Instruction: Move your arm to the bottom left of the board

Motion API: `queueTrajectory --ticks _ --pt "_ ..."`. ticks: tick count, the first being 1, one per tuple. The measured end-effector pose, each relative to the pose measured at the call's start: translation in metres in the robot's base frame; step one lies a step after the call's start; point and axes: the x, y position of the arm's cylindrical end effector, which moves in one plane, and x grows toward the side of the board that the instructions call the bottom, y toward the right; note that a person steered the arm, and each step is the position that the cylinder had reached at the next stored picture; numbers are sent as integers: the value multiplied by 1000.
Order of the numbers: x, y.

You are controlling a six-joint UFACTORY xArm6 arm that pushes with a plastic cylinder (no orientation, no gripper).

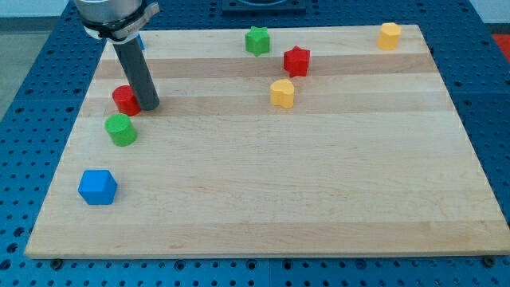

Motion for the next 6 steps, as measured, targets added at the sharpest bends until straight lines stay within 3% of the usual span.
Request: queueTrajectory --ticks 1,3,6 --pt "0 0" --pt "-1 62" --pt "144 67"
